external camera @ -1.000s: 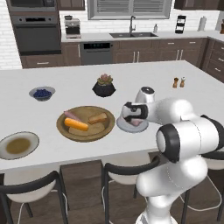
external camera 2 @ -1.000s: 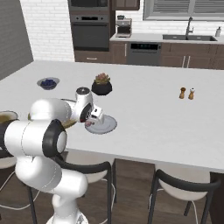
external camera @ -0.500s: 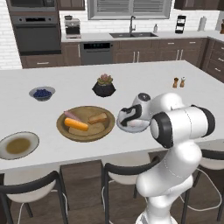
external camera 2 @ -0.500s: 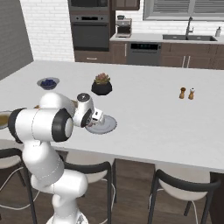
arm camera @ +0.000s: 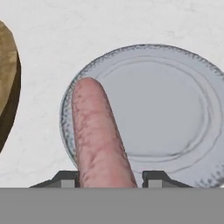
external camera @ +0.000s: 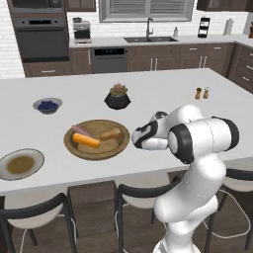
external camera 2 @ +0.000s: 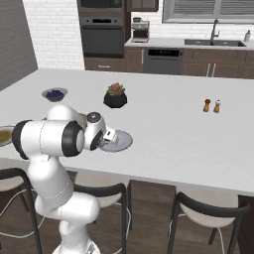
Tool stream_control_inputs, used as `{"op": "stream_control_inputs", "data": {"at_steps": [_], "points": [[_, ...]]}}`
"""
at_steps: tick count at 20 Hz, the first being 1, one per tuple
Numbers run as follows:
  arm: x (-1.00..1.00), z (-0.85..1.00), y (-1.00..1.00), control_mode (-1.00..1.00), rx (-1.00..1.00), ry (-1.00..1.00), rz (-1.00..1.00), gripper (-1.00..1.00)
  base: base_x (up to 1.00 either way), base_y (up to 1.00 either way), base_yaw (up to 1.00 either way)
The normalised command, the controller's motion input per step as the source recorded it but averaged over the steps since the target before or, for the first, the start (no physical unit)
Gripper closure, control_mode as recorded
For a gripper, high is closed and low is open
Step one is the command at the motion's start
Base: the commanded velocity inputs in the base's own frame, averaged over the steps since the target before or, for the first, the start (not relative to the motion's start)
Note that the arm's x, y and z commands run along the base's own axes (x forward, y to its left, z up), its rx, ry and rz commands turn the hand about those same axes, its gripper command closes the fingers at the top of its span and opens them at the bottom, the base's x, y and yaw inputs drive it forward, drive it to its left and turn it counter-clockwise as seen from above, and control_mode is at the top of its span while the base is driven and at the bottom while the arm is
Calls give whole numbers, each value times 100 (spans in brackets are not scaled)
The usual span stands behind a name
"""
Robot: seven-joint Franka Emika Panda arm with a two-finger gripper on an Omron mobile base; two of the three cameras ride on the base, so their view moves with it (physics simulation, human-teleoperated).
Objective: Place one bun and one sausage from the bowl on each plate.
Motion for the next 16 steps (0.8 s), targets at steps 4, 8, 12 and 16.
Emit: {"op": "stream_control_inputs", "data": {"at_steps": [4,8,12,16], "points": [[8,0,0,-100,0,-1,0,100,0,0,0],[36,-1,0,-100,0,0,0,100,0,0,0],[10,-1,0,-100,0,0,0,100,0,0,0],[0,0,0,-100,0,0,0,100,0,0,0]]}}
